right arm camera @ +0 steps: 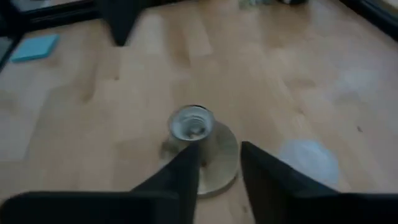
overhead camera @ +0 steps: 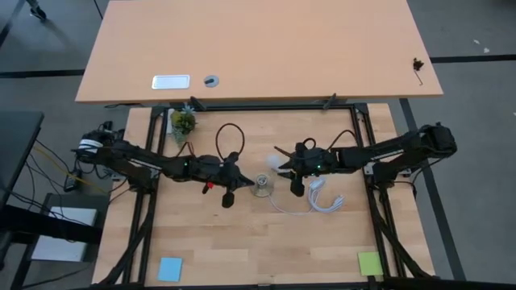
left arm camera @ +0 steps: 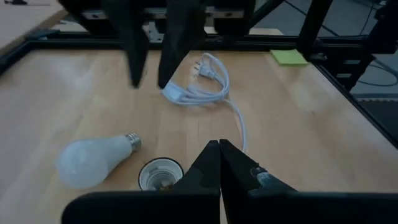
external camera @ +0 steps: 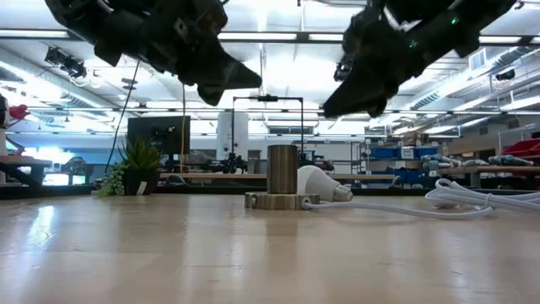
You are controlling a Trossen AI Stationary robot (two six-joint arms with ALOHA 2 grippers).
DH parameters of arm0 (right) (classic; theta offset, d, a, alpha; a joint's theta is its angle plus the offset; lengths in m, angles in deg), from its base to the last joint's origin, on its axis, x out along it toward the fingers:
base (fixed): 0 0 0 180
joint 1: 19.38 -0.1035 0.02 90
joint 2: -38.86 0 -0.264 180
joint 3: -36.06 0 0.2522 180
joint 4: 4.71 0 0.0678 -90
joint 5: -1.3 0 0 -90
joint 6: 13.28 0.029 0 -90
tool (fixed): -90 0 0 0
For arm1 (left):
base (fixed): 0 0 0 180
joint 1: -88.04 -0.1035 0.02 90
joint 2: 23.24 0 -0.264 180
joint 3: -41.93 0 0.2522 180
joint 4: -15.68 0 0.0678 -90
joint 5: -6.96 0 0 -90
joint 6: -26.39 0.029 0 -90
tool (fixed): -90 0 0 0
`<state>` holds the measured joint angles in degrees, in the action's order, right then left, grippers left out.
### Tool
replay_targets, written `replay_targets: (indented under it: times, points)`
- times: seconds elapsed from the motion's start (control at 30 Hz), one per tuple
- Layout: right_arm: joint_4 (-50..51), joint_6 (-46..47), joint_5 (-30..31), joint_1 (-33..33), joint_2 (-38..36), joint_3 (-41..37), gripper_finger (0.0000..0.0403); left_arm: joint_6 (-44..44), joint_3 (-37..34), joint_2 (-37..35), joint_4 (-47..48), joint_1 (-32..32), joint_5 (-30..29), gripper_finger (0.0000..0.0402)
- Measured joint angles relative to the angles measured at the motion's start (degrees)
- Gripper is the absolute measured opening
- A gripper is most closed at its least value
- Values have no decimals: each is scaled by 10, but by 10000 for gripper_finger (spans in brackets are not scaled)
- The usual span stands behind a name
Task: Screw lightbulb
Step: Return to Home Position
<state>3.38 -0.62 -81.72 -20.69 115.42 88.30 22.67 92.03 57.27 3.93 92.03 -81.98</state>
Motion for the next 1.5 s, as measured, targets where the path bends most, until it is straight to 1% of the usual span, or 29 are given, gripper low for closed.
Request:
replay_targets:
  times: [0.17, 0.23, 0.4, 0.47, 0.6, 0.67, 0.77, 0.9, 1.03, 1.13, 1.2, 1.37, 1.5]
  points:
    - [26, -41, 6, -30, -29, 0, 37, 22, 0, -16, 12, 11, 1, 1]
    - [34, -53, 7, -42, -42, 0, 12, 28, 0, -17, 9, 17, 1, 1]
    - [43, -76, 9, -71, -62, 0, 15, 49, 0, -24, 4, 28, 11, 1]
    - [43, -81, 11, -80, -67, -1, 9, 50, 0, -22, 2, 28, 13, 1]
    - [39, -82, 38, -94, -79, -20, 7, 50, 0, -23, -14, 28, 26, 1]
    - [16, -81, 43, -101, -88, -40, 7, 49, 0, -22, -19, 29, 31, 1]
    - [-43, -81, 40, -113, -111, -80, 5, 52, 0, -22, -39, 29, 48, 1]
    - [-97, -81, 38, -125, -163, -137, 3, 61, 0, -22, -38, 29, 52, 1]
    - [-102, -75, 46, -132, -235, -179, 2, 62, 0, -22, -34, 29, 51, 1]
    - [-101, -81, 52, -135, -288, -202, 2, 65, -6, -40, -40, 29, 51, 1]
    - [-101, -86, 53, -136, -321, -218, 2, 65, -24, -55, -67, 29, 51, 0]
    - [-101, -107, 60, -136, -391, -249, 2, 46, -98, -118, -141, 28, 43, 0]
    - [-70, -115, 80, -136, -440, -258, 1, 30, -150, -172, -147, 28, 16, 0]
